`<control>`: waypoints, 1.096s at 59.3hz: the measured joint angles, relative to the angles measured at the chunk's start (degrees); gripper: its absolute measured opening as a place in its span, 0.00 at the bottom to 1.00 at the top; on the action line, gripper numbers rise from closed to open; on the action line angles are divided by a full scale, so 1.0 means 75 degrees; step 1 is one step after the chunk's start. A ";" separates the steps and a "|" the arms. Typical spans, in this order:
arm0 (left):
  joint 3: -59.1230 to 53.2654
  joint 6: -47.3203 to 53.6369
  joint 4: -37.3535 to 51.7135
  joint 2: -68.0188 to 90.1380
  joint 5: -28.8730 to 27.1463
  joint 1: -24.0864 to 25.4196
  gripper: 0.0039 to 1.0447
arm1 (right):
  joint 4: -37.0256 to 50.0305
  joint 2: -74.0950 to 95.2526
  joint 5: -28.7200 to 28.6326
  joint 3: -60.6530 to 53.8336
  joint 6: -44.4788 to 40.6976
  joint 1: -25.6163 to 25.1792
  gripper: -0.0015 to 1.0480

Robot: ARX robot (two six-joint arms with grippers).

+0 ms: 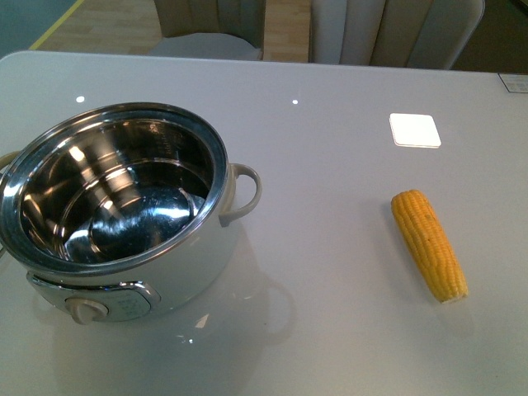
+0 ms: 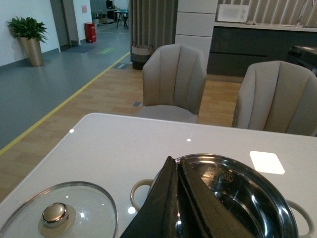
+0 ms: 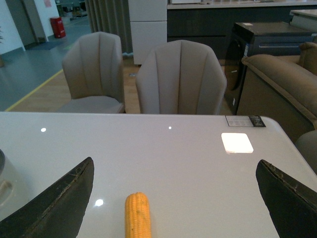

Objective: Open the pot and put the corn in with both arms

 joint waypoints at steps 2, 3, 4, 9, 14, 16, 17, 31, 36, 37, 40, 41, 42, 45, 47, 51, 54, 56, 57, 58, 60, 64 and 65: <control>0.0000 0.0003 0.0000 0.0000 0.0000 0.0000 0.13 | 0.0000 0.0000 0.0000 0.0000 0.0000 0.0000 0.92; 0.0000 0.0003 0.0000 0.0000 0.0000 0.0000 0.16 | 0.0000 0.0000 0.0000 0.0000 0.0000 0.0000 0.92; 0.0000 0.0003 0.0000 0.0000 0.0000 0.0000 0.22 | 0.0000 0.0000 0.0000 0.0000 0.0000 0.0000 0.92; 0.0000 0.0003 0.0000 0.0000 0.0000 0.0000 0.38 | 0.0000 0.0000 0.0000 0.0000 0.0000 0.0000 0.92; 0.0000 0.0003 0.0000 0.0000 0.0000 0.0000 0.54 | 0.0000 0.0000 0.0000 0.0000 0.0000 0.0000 0.92; 0.0000 0.0003 0.0000 0.0000 0.0000 0.0000 0.59 | 0.0000 0.0000 0.0000 0.0000 0.0000 0.0000 0.92; 0.0000 0.0003 0.0000 0.0000 0.0000 0.0000 0.62 | 0.0000 0.0000 0.0000 0.0000 0.0000 0.0000 0.92; 0.0000 0.0020 0.0000 0.0000 0.0000 0.0000 0.94 | 0.0000 0.0000 0.0000 0.0000 0.0000 0.0000 0.92; 0.0000 0.0020 0.0000 0.0000 0.0000 0.0000 0.93 | -0.0064 0.0050 0.0038 0.0020 0.0023 0.0003 0.92; 0.0000 0.0020 0.0000 0.0000 0.0000 0.0000 0.94 | -0.0472 0.0233 0.0122 0.0160 0.0251 0.0017 0.92; 0.0000 0.0020 0.0000 0.0000 -0.0003 0.0000 0.94 | -0.2349 0.1338 0.0347 0.0965 0.0982 0.0044 0.92; 0.0000 0.0020 0.0000 -0.0003 0.0000 0.0000 0.94 | -0.2876 0.1763 0.0350 0.1198 0.1323 0.0044 0.92; 0.0000 0.0020 0.0000 -0.0006 0.0006 0.0000 0.94 | -0.3331 0.2148 0.0364 0.1378 0.1577 0.0067 0.92; 0.0000 0.0020 -0.0003 -0.0006 0.0000 0.0000 0.94 | -0.3847 0.2696 0.0353 0.1518 0.1891 0.0137 0.92; 0.0000 0.0020 -0.0003 -0.0006 0.0000 0.0000 0.94 | -0.3905 0.3022 0.0312 0.1521 0.2110 0.0187 0.92; 0.0000 0.0023 -0.0003 -0.0006 0.0000 0.0000 0.94 | -0.3552 0.3759 0.0280 0.1571 0.2337 0.0280 0.92; 0.0000 0.0023 -0.0003 -0.0006 -0.0003 0.0000 0.94 | -0.3182 0.4217 0.0277 0.1647 0.2401 0.0335 0.92; 0.0000 0.0020 -0.0003 -0.0006 -0.0003 0.0000 0.94 | -0.2847 0.4610 0.0286 0.1725 0.2404 0.0373 0.92; 0.0000 0.0023 -0.0003 -0.0006 0.0000 0.0000 0.94 | -0.2605 0.4905 0.0323 0.1786 0.2401 0.0408 0.92; 0.0000 0.0023 -0.0003 -0.0006 0.0000 0.0000 0.94 | -0.2480 0.5056 0.0344 0.1821 0.2393 0.0428 0.92; 0.0000 0.0020 -0.0003 -0.0006 0.0000 0.0000 0.94 | -0.1979 0.5724 0.0452 0.1964 0.2320 0.0527 0.92; 0.0000 0.0023 -0.0003 -0.0006 0.0000 0.0000 0.94 | -0.0828 0.7388 0.0624 0.2369 0.1976 0.0737 0.92; 0.0000 0.0023 -0.0003 -0.0006 0.0000 0.0000 0.94 | -0.0420 0.7968 0.0627 0.2515 0.1862 0.0801 0.92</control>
